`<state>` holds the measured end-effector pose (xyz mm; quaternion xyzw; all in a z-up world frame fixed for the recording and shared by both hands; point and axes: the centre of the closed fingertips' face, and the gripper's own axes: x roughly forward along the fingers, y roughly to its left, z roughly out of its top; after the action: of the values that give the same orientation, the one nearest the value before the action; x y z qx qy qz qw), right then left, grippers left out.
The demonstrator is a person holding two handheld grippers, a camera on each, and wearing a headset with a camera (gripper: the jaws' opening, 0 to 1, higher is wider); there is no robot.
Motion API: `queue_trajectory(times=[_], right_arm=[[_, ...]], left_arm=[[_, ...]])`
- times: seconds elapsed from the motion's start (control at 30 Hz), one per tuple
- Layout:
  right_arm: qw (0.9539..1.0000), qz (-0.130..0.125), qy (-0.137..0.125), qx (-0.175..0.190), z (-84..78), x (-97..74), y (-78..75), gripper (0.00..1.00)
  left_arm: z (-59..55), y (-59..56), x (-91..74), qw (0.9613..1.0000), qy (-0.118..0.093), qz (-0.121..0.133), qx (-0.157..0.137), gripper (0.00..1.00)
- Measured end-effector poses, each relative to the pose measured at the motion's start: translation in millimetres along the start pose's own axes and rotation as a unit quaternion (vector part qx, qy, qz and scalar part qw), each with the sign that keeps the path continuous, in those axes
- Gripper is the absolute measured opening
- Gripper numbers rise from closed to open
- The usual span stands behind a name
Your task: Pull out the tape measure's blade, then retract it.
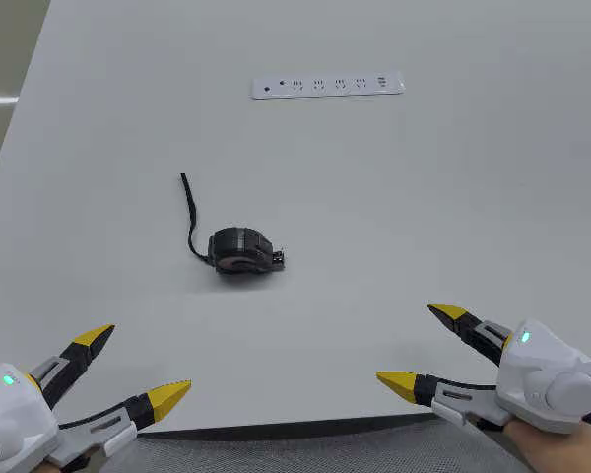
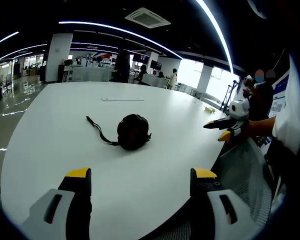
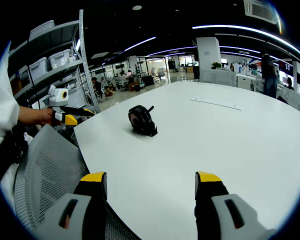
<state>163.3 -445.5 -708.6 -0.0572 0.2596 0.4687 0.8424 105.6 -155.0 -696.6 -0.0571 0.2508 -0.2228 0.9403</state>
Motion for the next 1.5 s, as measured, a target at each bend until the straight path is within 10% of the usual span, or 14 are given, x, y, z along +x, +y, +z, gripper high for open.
queue_trajectory(times=[1.5], right_arm=[[0.9997,0.014,-0.016,0.012,-1.1,4.9,2.9,0.65]], left_arm=[[0.2,10.0,6.8,1.0,0.002,0.007,0.0,0.78]])
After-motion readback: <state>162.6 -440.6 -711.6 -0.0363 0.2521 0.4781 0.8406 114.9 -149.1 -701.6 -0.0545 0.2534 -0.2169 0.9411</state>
